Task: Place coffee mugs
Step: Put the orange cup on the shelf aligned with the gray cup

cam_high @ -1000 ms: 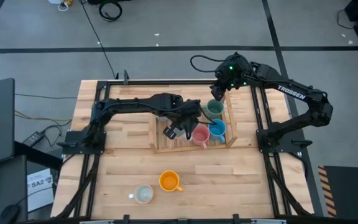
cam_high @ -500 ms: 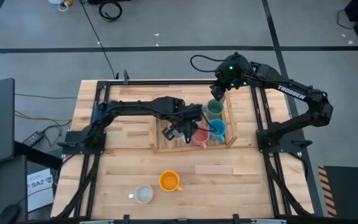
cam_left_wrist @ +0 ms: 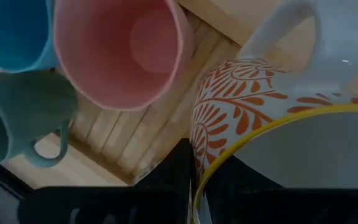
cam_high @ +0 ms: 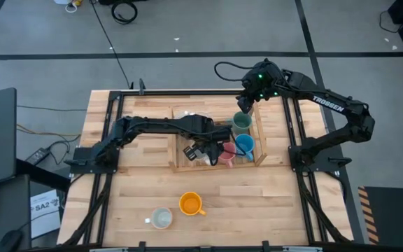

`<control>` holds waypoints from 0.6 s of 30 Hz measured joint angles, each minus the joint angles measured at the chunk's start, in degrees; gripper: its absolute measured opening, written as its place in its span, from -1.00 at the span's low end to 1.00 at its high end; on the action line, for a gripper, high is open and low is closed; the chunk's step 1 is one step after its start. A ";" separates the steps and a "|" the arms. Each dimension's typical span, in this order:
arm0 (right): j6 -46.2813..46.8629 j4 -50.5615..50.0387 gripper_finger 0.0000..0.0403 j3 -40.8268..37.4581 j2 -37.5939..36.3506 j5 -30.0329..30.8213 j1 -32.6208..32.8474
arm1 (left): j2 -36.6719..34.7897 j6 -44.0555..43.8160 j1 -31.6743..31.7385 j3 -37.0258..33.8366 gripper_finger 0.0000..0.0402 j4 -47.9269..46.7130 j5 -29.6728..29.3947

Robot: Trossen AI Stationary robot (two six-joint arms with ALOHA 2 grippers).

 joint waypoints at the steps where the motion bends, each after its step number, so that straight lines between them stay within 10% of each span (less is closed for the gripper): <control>1: 0.00 0.15 -0.25 0.00 0.00 -0.03 0.04 | 0.34 0.14 -0.09 0.00 -0.82 0.07 -0.01; 18: 0.00 0.29 -0.25 0.00 0.20 -0.66 0.07 | 5.90 3.34 -0.17 0.15 -0.82 2.18 -2.42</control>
